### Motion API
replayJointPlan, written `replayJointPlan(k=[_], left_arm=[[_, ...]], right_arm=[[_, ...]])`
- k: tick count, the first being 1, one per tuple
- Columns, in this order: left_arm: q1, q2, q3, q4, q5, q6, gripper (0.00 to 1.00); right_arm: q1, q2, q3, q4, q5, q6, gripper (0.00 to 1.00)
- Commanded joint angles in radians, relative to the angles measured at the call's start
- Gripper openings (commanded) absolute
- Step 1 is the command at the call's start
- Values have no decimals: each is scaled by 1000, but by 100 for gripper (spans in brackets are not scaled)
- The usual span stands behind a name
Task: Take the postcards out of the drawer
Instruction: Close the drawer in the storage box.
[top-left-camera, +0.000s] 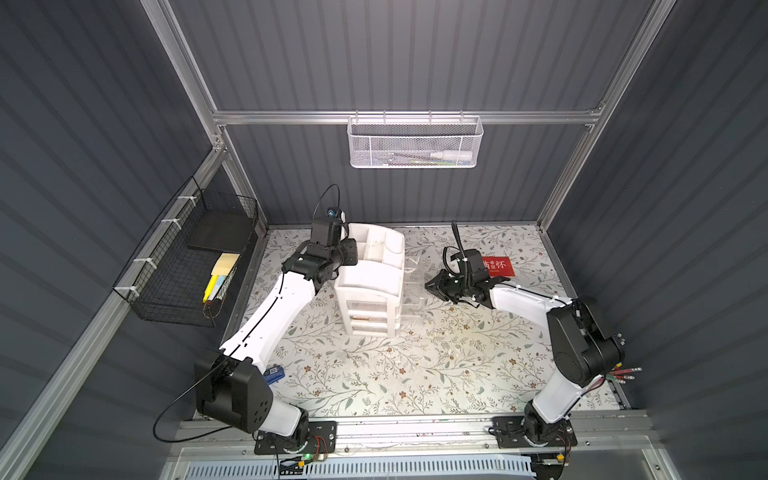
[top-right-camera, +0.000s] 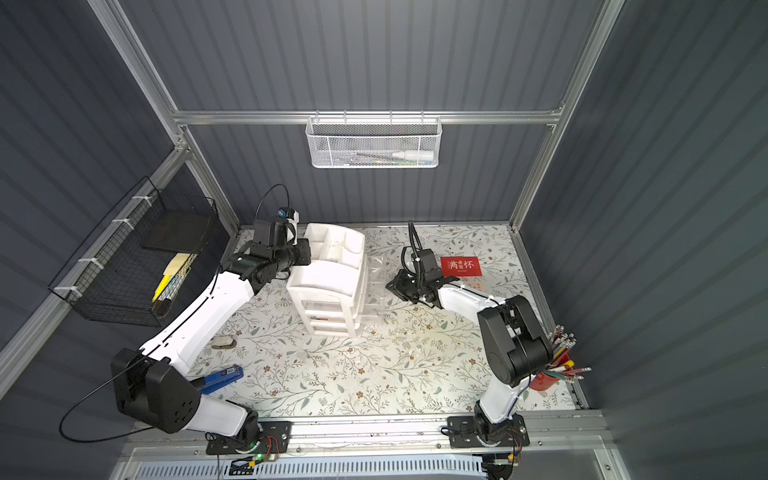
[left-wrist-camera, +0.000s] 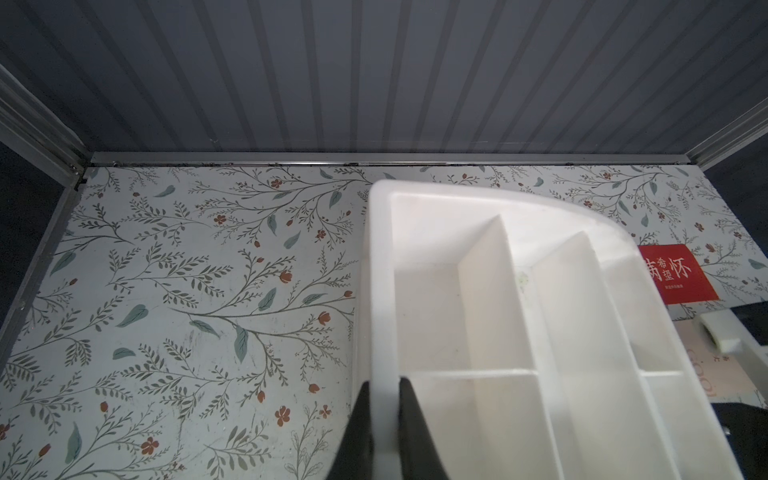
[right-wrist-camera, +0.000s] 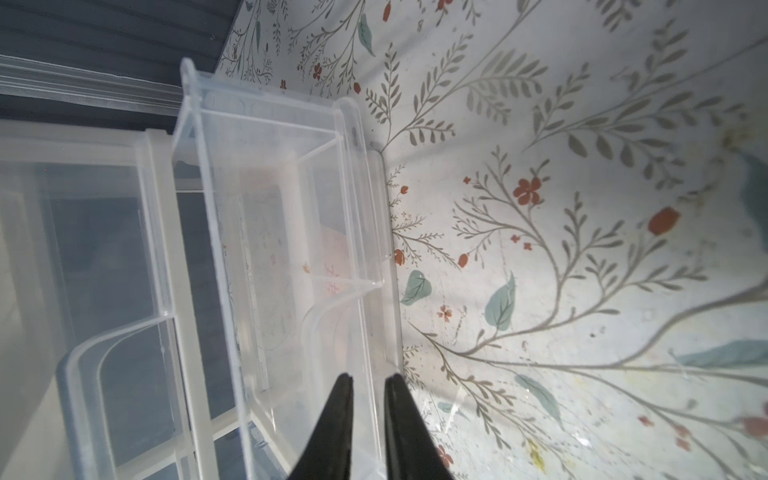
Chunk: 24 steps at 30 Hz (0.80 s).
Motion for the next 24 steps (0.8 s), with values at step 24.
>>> replayJointPlan(k=[24], left_arm=[[-9, 78, -66, -121, 39, 59, 0]], right_arm=[[107, 133, 156, 39, -34, 36, 19]])
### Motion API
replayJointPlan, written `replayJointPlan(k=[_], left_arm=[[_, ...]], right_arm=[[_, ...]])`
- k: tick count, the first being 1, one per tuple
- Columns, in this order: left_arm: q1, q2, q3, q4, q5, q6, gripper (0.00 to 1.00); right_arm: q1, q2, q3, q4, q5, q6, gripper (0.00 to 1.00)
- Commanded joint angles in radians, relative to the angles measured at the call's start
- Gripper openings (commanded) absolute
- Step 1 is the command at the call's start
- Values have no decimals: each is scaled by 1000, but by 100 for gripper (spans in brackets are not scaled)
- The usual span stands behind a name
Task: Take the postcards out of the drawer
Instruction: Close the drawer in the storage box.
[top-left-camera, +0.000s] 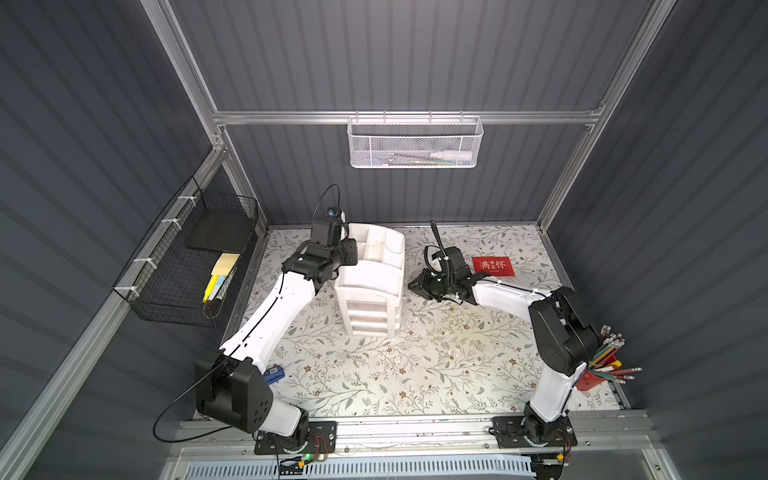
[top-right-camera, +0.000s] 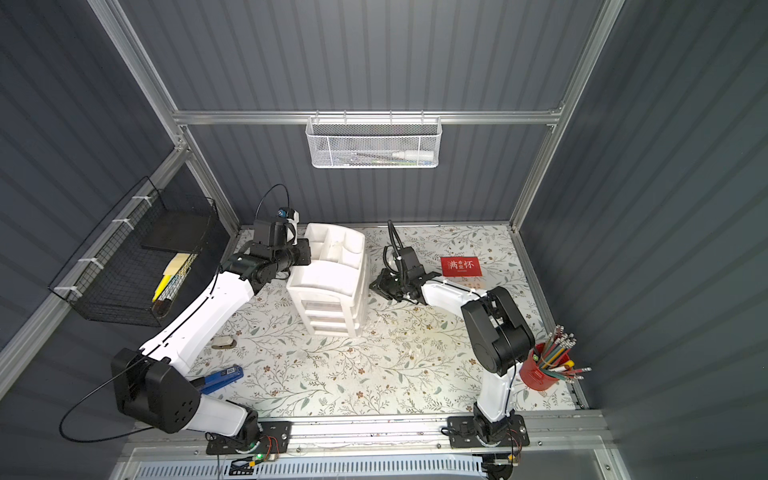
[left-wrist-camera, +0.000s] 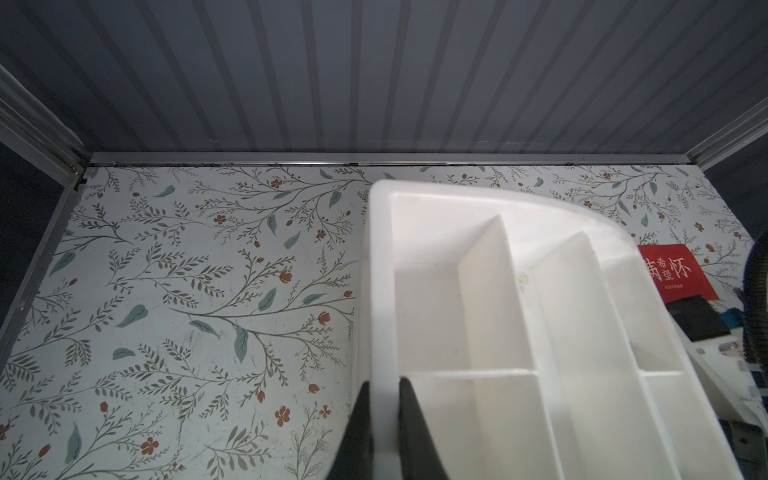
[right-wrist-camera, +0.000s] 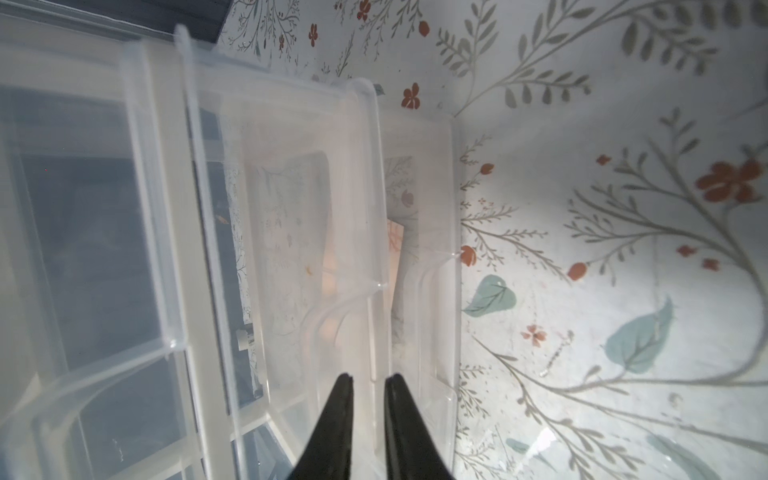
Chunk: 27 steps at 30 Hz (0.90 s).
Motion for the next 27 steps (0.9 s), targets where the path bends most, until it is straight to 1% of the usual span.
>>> replayJointPlan(k=[1, 13, 27], left_arm=[[-9, 80, -66, -122, 38, 59, 0], [-9, 74, -66, -124, 38, 60, 0], [-9, 72, -68, -129, 20, 60, 0]], right_arm=[[14, 20, 32, 36, -26, 16, 19], [36, 52, 69, 54, -37, 30, 19], [23, 38, 28, 75, -26, 31, 20]])
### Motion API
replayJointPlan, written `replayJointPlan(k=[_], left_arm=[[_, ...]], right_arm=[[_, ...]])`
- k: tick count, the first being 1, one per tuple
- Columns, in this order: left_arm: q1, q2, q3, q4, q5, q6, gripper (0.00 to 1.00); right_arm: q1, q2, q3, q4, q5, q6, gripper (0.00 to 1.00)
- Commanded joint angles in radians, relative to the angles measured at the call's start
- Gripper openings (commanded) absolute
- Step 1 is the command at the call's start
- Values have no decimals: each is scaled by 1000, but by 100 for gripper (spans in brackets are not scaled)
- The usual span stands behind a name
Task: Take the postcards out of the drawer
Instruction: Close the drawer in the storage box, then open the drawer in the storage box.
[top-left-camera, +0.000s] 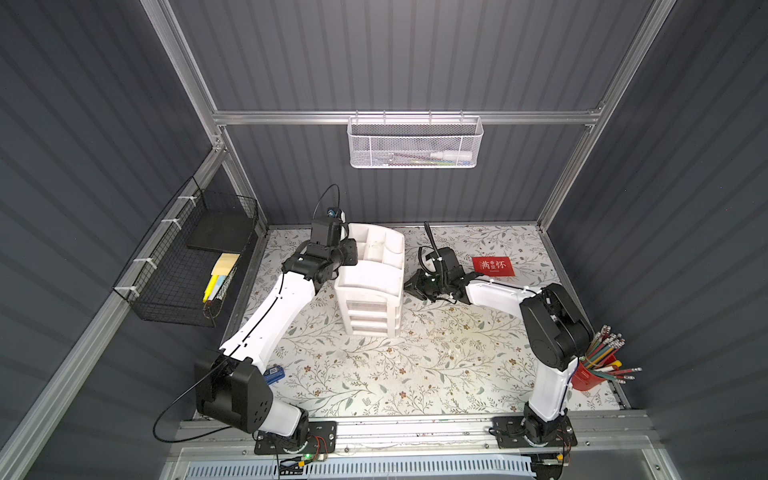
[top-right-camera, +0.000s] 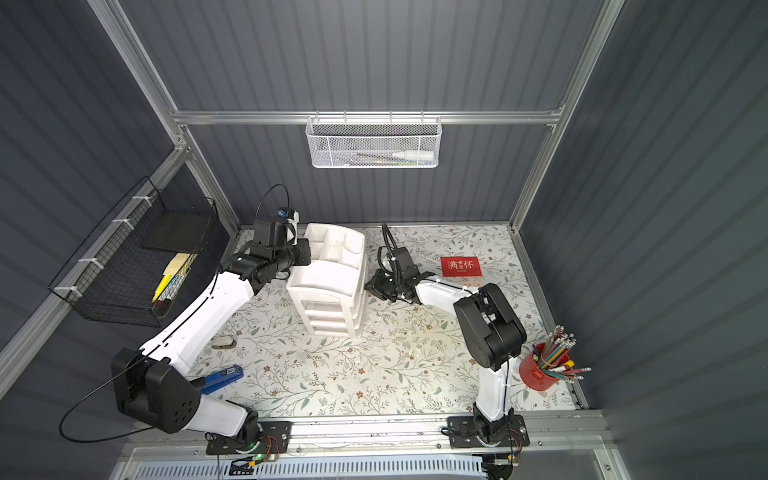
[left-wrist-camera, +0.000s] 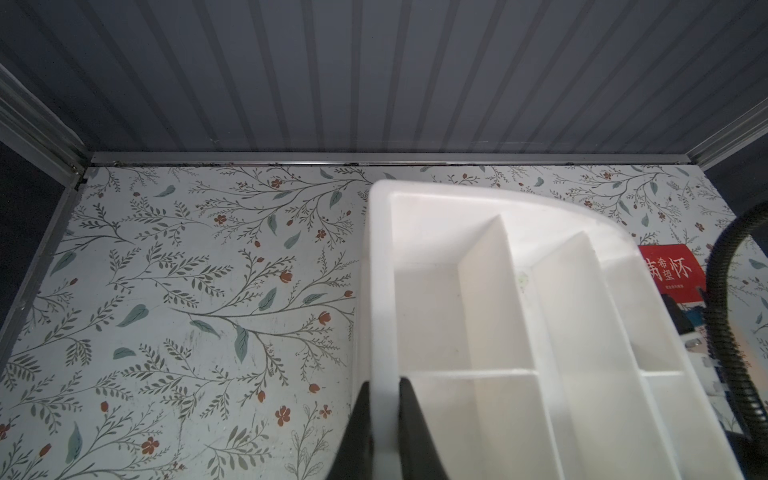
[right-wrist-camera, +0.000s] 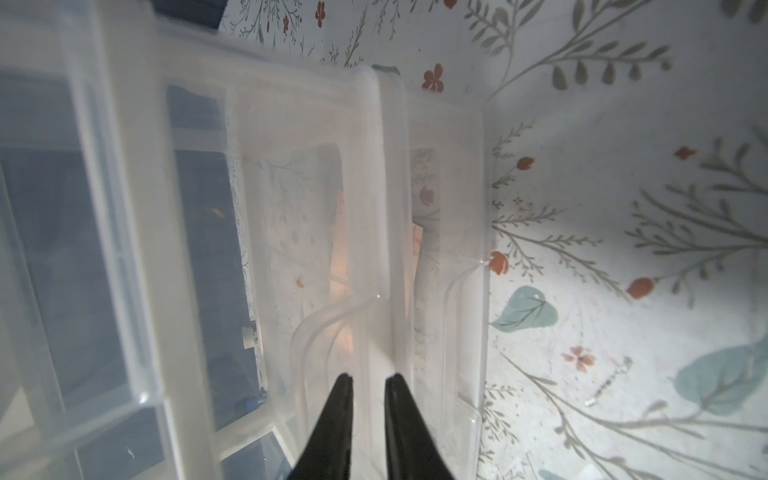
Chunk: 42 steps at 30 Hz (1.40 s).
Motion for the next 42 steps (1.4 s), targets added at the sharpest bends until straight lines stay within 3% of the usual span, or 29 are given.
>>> replayJointPlan(k=[1, 13, 30, 42], left_arm=[[-9, 75, -68, -129, 19, 60, 0], [-9, 77, -69, -132, 14, 62, 0], [-9, 86, -67, -136, 22, 66, 0], [-9, 91, -63, -139, 23, 66, 0]], right_arm=[[-3, -10, -11, 66, -19, 12, 20], [-51, -19, -139, 189, -61, 27, 23], [-65, 31, -255, 445, -110, 60, 58], [-71, 148, -285, 695, -172, 133, 66]])
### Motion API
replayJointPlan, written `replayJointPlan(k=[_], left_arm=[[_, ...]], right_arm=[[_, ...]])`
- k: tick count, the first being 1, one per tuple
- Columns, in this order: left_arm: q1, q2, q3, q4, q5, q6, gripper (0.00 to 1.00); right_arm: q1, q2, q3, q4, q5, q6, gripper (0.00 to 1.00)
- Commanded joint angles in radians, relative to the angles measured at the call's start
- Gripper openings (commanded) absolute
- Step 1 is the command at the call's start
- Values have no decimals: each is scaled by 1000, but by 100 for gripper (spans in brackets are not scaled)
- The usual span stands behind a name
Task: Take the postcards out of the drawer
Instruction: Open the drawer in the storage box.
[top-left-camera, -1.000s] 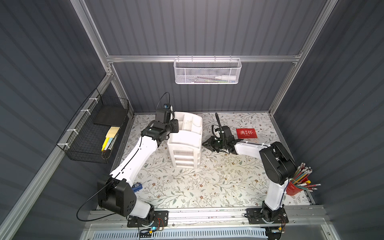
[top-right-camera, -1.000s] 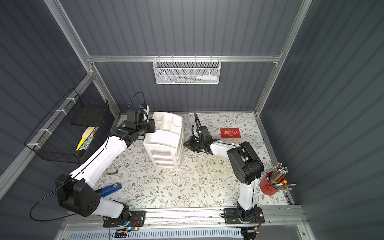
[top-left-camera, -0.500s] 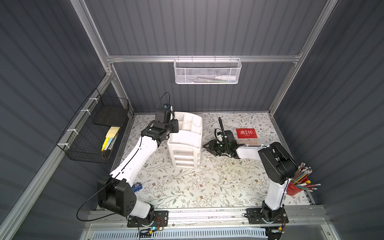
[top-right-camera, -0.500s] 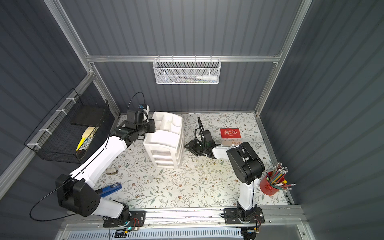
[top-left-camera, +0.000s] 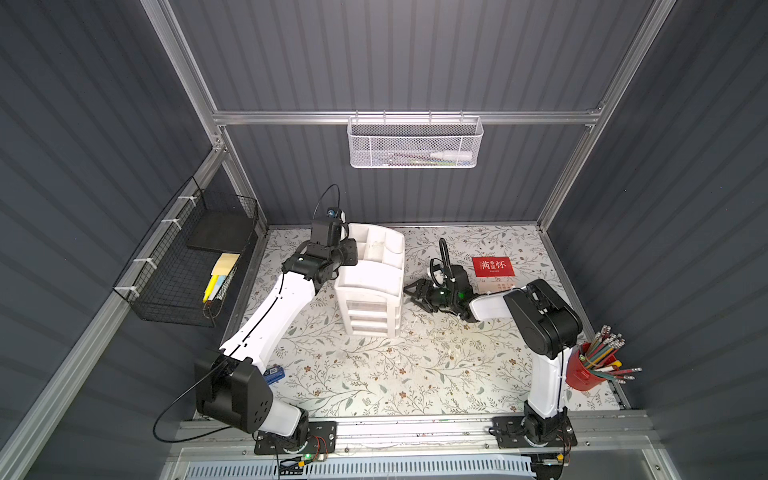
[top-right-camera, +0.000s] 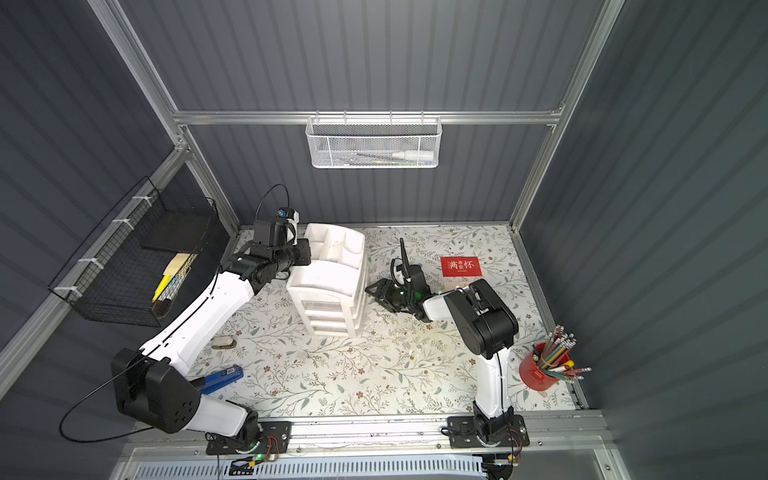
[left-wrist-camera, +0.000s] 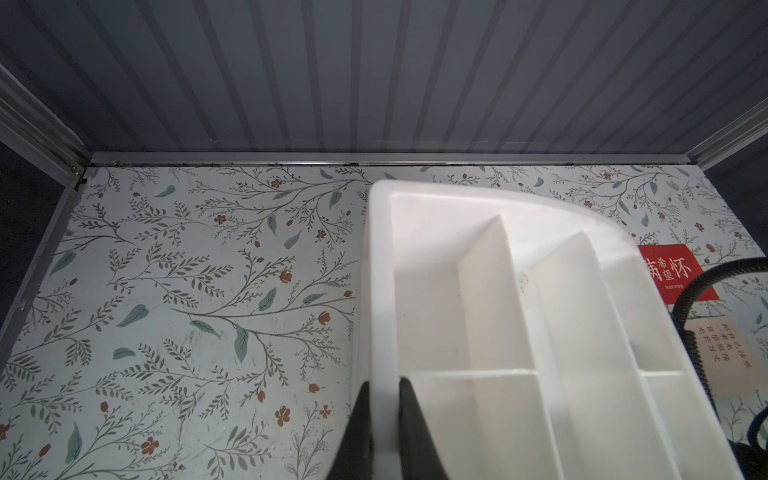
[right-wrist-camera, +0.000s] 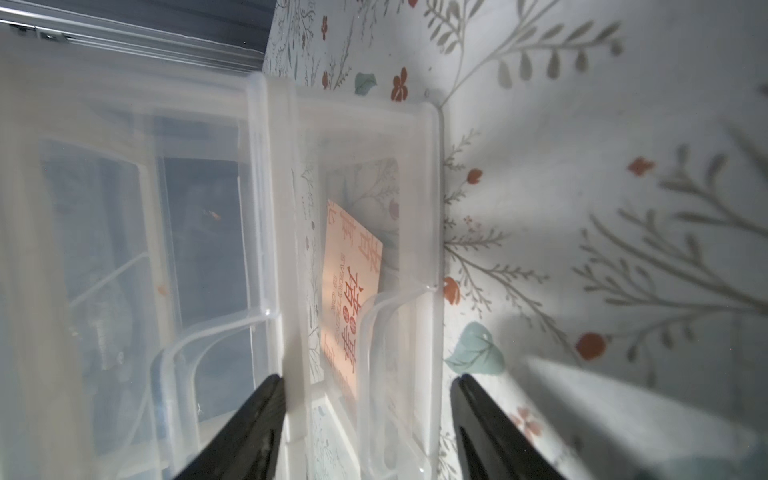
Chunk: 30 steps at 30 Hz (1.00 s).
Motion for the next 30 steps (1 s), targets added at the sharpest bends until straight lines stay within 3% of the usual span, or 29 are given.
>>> replayJointPlan(k=[1, 22, 30], left_arm=[[-9, 89, -64, -140, 23, 66, 0], [-9, 97, -56, -144, 27, 62, 0], [-9, 97, -54, -146, 28, 62, 0]], right_arm=[[-4, 36, -23, 115, -34, 31, 66], [-1, 81, -64, 308, -116, 98, 68], [-2, 112, -63, 363, -120, 132, 64]])
